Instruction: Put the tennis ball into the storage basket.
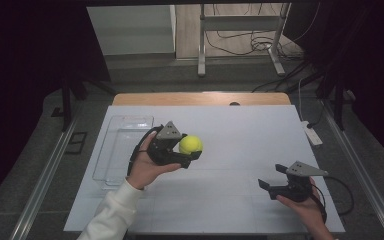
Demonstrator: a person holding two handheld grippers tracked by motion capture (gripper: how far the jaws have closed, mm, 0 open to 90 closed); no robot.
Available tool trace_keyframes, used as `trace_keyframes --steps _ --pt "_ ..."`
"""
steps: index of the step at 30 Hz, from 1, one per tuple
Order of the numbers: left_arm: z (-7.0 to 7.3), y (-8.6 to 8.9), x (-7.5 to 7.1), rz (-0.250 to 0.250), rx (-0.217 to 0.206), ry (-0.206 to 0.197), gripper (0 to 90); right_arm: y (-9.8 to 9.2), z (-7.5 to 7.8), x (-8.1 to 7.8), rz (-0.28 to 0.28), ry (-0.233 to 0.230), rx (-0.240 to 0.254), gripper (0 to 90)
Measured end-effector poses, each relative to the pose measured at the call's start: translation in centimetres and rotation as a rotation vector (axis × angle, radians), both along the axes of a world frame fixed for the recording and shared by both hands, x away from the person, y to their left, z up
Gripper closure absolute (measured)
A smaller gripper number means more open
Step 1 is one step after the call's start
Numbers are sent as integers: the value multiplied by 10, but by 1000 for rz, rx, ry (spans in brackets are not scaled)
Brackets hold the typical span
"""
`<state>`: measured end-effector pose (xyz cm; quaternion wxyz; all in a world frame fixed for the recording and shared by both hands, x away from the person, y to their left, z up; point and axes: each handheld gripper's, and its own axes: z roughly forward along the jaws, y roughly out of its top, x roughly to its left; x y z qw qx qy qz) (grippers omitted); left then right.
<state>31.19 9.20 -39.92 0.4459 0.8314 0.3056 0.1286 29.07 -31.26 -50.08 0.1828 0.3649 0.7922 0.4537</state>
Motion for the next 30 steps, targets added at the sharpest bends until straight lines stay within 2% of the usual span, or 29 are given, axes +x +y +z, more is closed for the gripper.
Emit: trace_keyframes --steps 30 --pt "4 20 6 69 -18 -21 262 0 0 0 -1 0 -1 110"
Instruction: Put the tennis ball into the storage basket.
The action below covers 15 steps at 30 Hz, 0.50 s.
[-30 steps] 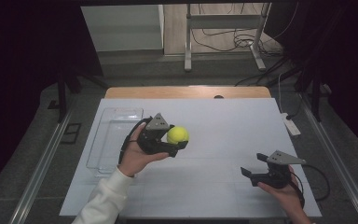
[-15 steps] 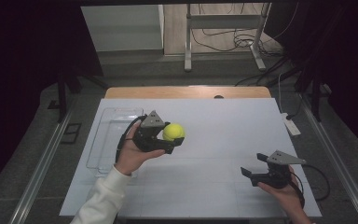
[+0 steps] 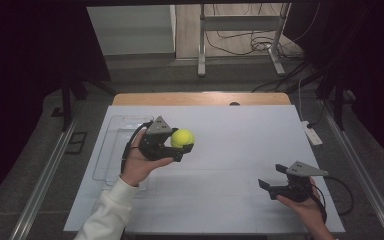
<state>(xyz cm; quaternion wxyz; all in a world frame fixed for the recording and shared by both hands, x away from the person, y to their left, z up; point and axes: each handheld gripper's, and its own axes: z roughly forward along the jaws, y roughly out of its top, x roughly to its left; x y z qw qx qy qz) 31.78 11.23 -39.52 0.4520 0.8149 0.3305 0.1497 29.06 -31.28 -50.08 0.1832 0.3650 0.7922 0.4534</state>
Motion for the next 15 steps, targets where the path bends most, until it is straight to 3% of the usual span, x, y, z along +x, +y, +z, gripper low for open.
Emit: trace_keyframes --steps 15 --pt "1 8 3 36 -10 -6 262 0 0 0 0 -1 1 110"
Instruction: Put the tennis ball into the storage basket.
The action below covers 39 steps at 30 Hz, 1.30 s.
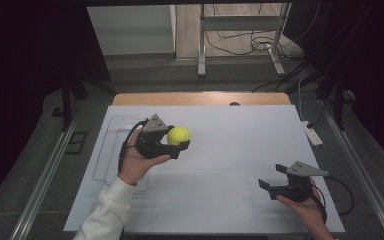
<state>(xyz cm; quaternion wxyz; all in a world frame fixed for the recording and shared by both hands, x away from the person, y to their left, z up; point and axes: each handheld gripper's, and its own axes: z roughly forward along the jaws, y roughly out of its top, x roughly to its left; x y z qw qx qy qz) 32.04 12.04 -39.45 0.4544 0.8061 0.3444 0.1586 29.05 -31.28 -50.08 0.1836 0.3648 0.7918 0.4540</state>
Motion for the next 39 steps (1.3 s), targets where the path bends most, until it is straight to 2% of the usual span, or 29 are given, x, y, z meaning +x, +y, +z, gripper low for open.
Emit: trace_keyframes --steps 39 --pt "0 27 12 106 -42 -14 262 0 0 0 -2 0 2 110"
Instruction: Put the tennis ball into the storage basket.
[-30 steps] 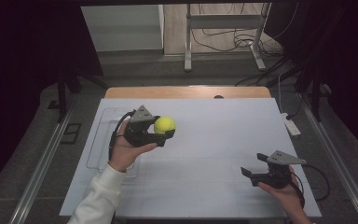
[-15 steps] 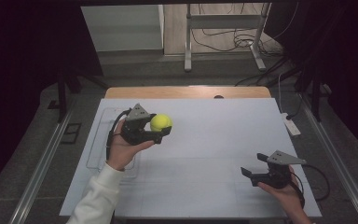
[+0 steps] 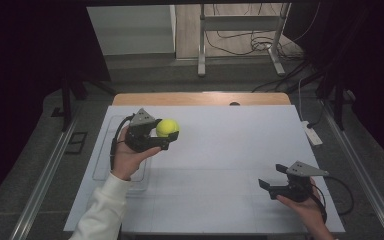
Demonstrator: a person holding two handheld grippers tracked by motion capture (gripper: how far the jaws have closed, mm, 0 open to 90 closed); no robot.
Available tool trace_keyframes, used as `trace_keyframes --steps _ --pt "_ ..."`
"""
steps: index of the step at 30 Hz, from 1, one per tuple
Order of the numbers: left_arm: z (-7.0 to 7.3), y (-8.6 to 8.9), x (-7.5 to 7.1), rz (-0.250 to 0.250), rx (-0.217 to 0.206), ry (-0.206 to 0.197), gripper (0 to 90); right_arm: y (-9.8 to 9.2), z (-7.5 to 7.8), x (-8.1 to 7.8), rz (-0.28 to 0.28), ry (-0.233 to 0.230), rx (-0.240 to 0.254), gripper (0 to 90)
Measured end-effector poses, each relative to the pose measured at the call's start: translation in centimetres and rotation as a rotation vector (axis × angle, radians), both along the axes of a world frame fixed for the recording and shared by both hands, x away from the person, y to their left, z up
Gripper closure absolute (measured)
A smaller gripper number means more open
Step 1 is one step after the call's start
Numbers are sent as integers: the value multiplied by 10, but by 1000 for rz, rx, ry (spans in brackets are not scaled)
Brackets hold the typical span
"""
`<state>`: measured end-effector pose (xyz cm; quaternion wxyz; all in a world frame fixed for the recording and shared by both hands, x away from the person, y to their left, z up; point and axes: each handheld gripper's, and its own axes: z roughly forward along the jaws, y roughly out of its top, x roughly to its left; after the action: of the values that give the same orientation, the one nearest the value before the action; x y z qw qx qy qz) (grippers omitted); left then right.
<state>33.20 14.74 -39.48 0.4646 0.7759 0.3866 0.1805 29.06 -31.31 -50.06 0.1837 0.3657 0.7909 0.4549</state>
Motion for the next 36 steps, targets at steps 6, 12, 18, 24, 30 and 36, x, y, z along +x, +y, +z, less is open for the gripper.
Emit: trace_keyframes --steps 6,12,18,24,30,36 --pt "0 4 2 17 -3 -1 263 0 0 0 0 0 -1 110" --pt "0 10 5 33 -6 -1 263 0 0 0 -1 2 -2 110" --pt "0 15 7 47 -10 -1 262 0 0 0 -2 3 -3 110" --pt "0 20 9 54 -9 3 262 0 0 0 -2 2 -3 110" --pt "-1 24 11 66 -10 7 262 0 0 0 -2 1 -4 110" --pt "-2 28 13 80 -13 8 263 0 -1 0 -3 3 -6 110"
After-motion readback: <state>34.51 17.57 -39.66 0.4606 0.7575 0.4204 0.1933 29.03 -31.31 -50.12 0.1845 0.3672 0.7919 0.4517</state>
